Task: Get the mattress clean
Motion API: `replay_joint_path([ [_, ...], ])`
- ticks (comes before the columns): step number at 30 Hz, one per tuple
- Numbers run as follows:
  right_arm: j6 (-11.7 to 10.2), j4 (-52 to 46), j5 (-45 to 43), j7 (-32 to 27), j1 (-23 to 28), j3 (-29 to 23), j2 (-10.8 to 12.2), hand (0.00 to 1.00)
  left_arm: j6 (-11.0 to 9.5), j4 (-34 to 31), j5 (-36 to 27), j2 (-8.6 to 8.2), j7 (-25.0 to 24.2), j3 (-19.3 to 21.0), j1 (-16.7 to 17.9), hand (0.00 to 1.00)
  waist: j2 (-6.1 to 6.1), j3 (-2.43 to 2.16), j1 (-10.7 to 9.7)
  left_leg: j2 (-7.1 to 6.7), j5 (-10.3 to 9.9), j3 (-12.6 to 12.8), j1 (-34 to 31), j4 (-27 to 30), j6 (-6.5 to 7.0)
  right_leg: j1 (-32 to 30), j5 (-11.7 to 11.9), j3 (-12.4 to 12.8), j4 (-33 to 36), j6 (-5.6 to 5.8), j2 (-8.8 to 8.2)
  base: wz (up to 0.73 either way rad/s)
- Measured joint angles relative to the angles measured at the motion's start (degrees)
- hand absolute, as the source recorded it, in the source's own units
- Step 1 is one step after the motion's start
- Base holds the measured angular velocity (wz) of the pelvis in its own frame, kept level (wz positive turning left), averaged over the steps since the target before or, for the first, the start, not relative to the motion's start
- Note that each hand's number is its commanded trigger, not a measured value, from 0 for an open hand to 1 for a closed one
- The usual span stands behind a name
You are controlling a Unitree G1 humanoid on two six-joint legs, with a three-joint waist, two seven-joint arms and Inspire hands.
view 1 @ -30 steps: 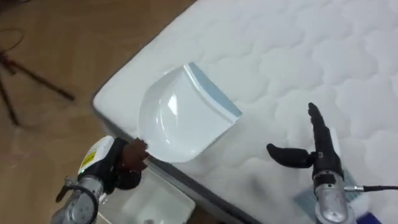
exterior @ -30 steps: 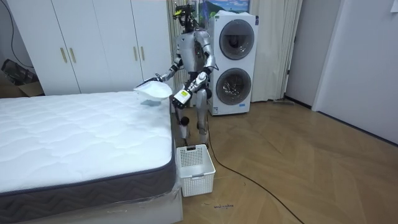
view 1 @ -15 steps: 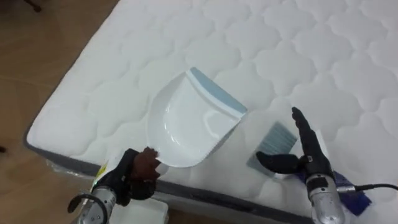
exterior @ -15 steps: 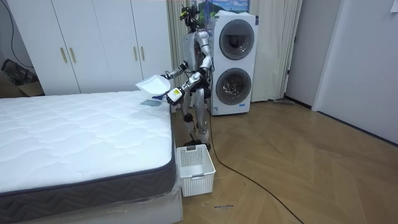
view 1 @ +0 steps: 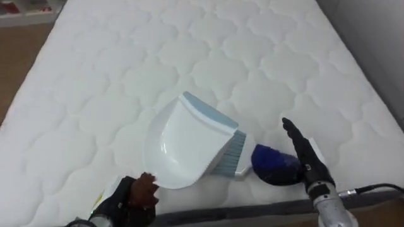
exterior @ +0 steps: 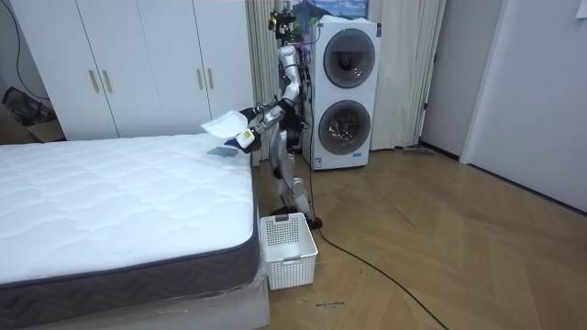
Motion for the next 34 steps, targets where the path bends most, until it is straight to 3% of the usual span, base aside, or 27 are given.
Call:
replay_joint_path([
  [4, 0.0, 1.1, -1.0, -0.5, 0.9, 0.0, 0.1, 0.0, 0.0, 0.1, -0.2, 0.02, 0.0, 0.0, 0.1, 0.0, -0.05, 0.09, -0.2, 0.43, 0.6, 0.0, 2.3, -4.7, -0.99, 1.3, 1.4, 0.2, -2.9, 0.14, 0.92, -0.07],
  [9, 0.0, 5.0, -1.4, -0.5, 2.4, -0.3, 1.0, 0.0, 0.0, 0.7, -0.9, 0.04, -0.1, 0.0, 1.3, 0.0, -0.54, 0.24, -0.6, 0.36, 0.8, 0.0, 3.2, -6.9, -1.18, 1.9, 1.9, -0.3, -3.9, 0.78, 1.11, 0.06],
  [13, 0.0, 10.1, -1.8, -0.6, 3.0, -0.7, 1.5, 0.0, 0.1, 5.7, -2.9, -0.03, -0.2, 0.1, 1.4, 0.0, -0.88, 0.33, -0.7, 0.08, 0.8, 0.0, 3.5, -7.5, -1.17, 2.5, 2.5, -0.4, -5.2, 1.5, 0.99, 0.01],
  [21, 1.3, 22.7, 0.5, -1.5, 6.0, -6.2, 3.9, 0.0, 1.2, 16.5, -6.6, -0.89, -1.1, 3.0, 2.5, 0.0, -1.64, -0.08, -0.5, 0.21, 0.8, 0.2, 5.1, -8.0, -1.16, 5.3, 3.2, -0.5, -8.0, 1.97, 1.03, 0.01],
  [25, 3.6, 30.4, 4.5, -0.7, 5.9, -9.2, 4.5, 0.0, 1.5, 21.1, -11.1, -2.68, -2.0, 3.5, 2.6, 0.0, -1.49, -0.4, -0.7, 0.17, 0.8, 0.2, 6.1, -8.7, -1.16, 6.5, 3.5, 0.0, -9.0, 2.34, 1.12, 0.0],
  [27, 5.2, 31.9, 5.8, 0.1, 6.0, -11.6, 5.5, 0.0, 2.2, 22.8, -14.1, -2.73, -3.2, 4.2, 2.8, 0.0, -1.84, -0.29, -0.7, 0.1, 0.8, 0.3, 6.6, -8.8, -1.16, 6.5, 3.5, 0.2, -8.7, 2.36, 1.21, -0.12],
  [31, 8.8, 33.8, 7.8, 1.1, 7.7, -12.4, 6.3, 0.0, 5.0, 25.7, -16.4, -3.78, -4.2, 9.6, 3.5, 0.0, -2.48, -0.08, -0.4, 0.13, 0.8, 0.3, 7.2, -8.9, -1.16, 6.9, 3.5, 0.0, -8.5, 2.27, 1.21, -0.05],
  [34, 11.4, 38.3, 1.8, 2.6, 7.1, -14.1, 6.3, 0.0, 5.5, 27.4, -16.4, -5.08, -4.2, 14.0, 3.6, 0.0, -2.52, -0.04, 0.0, 0.1, 0.8, 0.3, 7.5, -8.9, -1.16, 7.2, 3.6, -0.1, -8.4, 2.25, 1.14, 0.01],
])
